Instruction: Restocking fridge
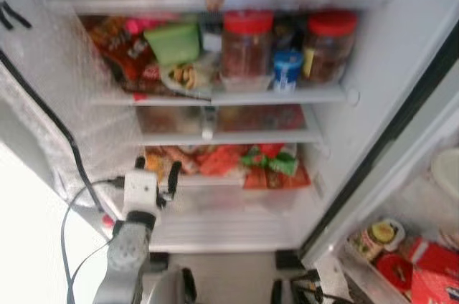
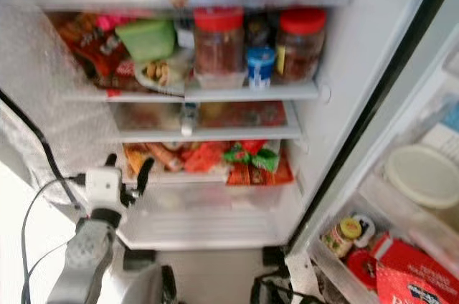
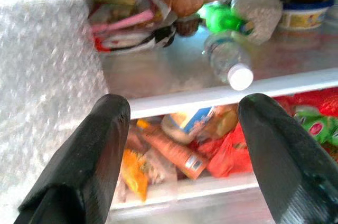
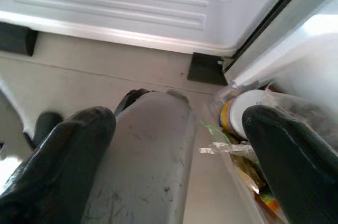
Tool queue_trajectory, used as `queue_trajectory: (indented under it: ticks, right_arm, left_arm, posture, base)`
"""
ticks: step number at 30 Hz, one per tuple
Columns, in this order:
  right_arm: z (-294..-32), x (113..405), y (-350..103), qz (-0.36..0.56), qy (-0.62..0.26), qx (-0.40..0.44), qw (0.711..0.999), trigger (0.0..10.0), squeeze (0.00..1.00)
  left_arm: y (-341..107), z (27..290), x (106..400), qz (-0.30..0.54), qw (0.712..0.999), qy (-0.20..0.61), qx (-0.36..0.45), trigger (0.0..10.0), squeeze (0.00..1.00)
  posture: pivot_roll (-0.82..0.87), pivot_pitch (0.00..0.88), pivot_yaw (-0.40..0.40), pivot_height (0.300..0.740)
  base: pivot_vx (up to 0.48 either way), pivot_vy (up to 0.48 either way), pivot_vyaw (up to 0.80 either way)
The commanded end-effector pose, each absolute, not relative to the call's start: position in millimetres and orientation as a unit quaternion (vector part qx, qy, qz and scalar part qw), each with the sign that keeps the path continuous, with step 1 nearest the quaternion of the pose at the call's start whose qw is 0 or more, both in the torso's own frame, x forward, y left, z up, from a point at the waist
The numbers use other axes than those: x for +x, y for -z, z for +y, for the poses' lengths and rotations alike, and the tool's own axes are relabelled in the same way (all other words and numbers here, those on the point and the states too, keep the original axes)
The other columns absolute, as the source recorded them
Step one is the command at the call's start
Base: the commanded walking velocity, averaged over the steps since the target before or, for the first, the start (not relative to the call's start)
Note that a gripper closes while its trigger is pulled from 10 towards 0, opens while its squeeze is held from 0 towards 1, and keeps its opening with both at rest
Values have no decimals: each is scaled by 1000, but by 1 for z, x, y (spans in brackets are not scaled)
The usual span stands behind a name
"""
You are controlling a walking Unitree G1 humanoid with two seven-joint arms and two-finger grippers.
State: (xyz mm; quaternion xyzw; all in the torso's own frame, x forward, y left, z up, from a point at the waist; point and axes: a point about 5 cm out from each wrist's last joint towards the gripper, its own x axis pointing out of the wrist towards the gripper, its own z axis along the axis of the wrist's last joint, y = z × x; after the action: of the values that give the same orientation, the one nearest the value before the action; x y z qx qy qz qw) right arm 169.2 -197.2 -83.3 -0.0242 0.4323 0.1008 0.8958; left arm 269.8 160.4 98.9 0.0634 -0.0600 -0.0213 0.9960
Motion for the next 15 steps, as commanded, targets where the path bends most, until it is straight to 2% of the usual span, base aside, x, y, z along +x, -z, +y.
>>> queue_trajectory:
  ticks: [1,4,15]
  right_arm:
    - [-192,147,95,473,-108,-14,874,10000,0]
    - [-192,147,94,473,-109,-14,874,10000,0]
    - [-191,147,94,474,-111,-15,873,10000,0]
  left_arm:
    - [-100,165,270,-60,996,10,65,10000,0]
    - [-100,165,270,-60,996,9,65,10000,0]
    - [-100,162,271,-58,996,8,61,10000,0]
  posture:
    - [-42,46,-4,632]
    - [-45,45,-4,632]
    - [-47,42,-4,632]
  base:
    - [-262,0,0]
    - [-262,0,0]
    - [0,0,0]
